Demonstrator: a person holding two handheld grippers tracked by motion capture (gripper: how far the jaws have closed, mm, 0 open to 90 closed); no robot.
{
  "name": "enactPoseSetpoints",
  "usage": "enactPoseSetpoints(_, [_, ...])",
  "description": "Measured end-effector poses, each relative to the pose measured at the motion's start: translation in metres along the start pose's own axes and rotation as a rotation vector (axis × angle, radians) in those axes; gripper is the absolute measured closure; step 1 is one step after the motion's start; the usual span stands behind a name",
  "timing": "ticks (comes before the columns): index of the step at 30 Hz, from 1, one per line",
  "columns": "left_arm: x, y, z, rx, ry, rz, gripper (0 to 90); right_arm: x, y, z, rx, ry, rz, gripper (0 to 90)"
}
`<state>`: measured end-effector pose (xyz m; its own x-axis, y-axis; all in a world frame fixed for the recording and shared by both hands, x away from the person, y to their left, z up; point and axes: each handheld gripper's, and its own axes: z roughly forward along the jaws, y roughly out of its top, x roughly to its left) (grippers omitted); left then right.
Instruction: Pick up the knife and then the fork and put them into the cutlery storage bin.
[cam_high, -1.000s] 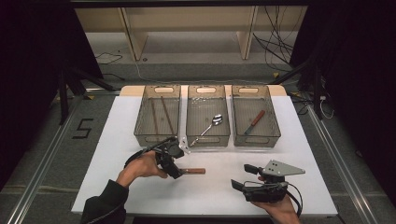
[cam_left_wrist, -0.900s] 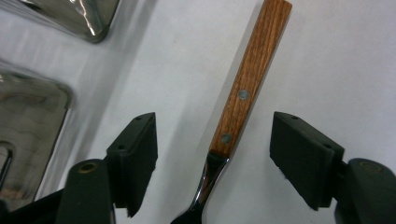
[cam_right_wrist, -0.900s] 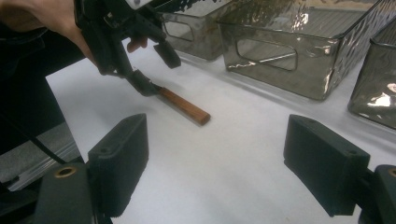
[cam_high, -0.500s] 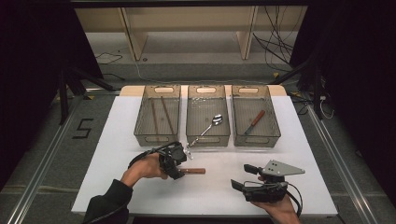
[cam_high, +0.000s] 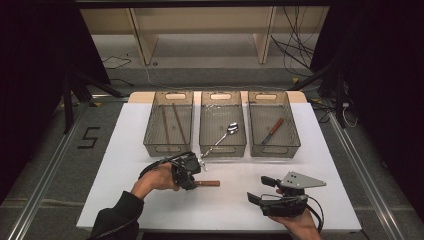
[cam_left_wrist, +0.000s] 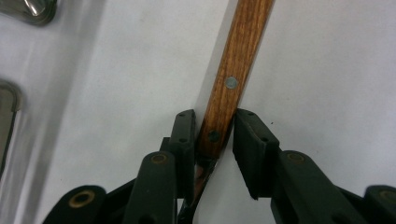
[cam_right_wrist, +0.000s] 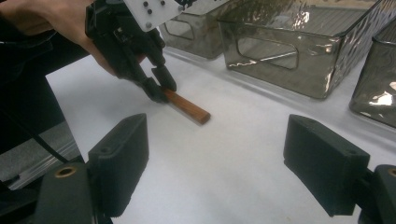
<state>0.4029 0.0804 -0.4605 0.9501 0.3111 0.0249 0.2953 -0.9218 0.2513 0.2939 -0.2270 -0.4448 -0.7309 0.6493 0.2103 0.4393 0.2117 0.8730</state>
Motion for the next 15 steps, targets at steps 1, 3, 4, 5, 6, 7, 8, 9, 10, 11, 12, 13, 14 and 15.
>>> enactPoseSetpoints(1, [-0.0001,0.0001,-0.0001,0.002,-0.002,0.004,70.4,0.0,0.0,0.0,0.0,0.0,0.0,23.1])
enactPoseSetpoints(3, [-0.0009,0.0002,-0.0002,0.002,-0.009,0.005,73.9,0.0,0.0,-0.0001,0.0,0.0,0.001,23.1])
enactPoseSetpoints(4, [-0.0008,0.0002,-0.0004,0.005,-0.011,0.012,75.0,-0.0001,0.0,-0.0001,-0.001,0.0,0.0,23.1])
enactPoseSetpoints(5, [-0.0006,0.0001,-0.0005,0.005,-0.012,0.012,75.5,-0.0001,0.0,-0.0001,0.0,0.0,0.0,23.1])
enactPoseSetpoints(6, [-0.0004,-0.0001,-0.0004,0.003,-0.015,0.012,75.7,-0.0001,0.0,-0.0001,0.0,0.0,0.0,23.1])
enactPoseSetpoints(7, [0.0,-0.0004,-0.0005,0.002,-0.016,0.011,76.0,0.0,0.0,-0.0001,0.0,-0.001,0.0,23.1])
enactPoseSetpoints(8, [0.0005,-0.0008,-0.0006,0.002,-0.018,0.014,76.1,0.0,0.0,-0.0001,0.0,0.0,0.0,23.1])
enactPoseSetpoints(9, [0.0006,-0.0011,-0.0006,-0.003,-0.018,0.01,76.2,0.0001,0.0,-0.0001,0.0,0.0,0.0,23.1])
enactPoseSetpoints(10, [0.0006,-0.0012,-0.0007,-0.003,-0.017,0.01,76.3,0.0,0.0,-0.0001,0.0,0.0,-0.001,23.1])
enactPoseSetpoints(11, [0.0004,-0.0011,-0.0009,-0.002,-0.014,0.011,76.4,0.0,0.0,-0.0001,0.0,0.0,0.0,23.1])
enactPoseSetpoints(12, [0.0003,-0.001,-0.001,-0.001,-0.011,0.011,76.5,-0.0001,0.0,-0.0001,0.0,0.0,0.0,23.1])
enactPoseSetpoints(13, [0.0007,-0.001,-0.0013,0.002,-0.006,0.01,76.5,-0.0001,0.0,-0.0001,0.0,-0.001,0.0,23.1])
enactPoseSetpoints(14, [0.0012,-0.0013,-0.0015,-0.002,-0.001,0.003,76.6,-0.0001,0.0,-0.0001,0.0,-0.001,0.0,23.1])
enactPoseSetpoints(15, [0.0016,-0.0016,-0.0019,-0.003,0.001,0.002,76.6,-0.0001,0.0001,-0.0001,0.0,-0.001,0.0,23.1])
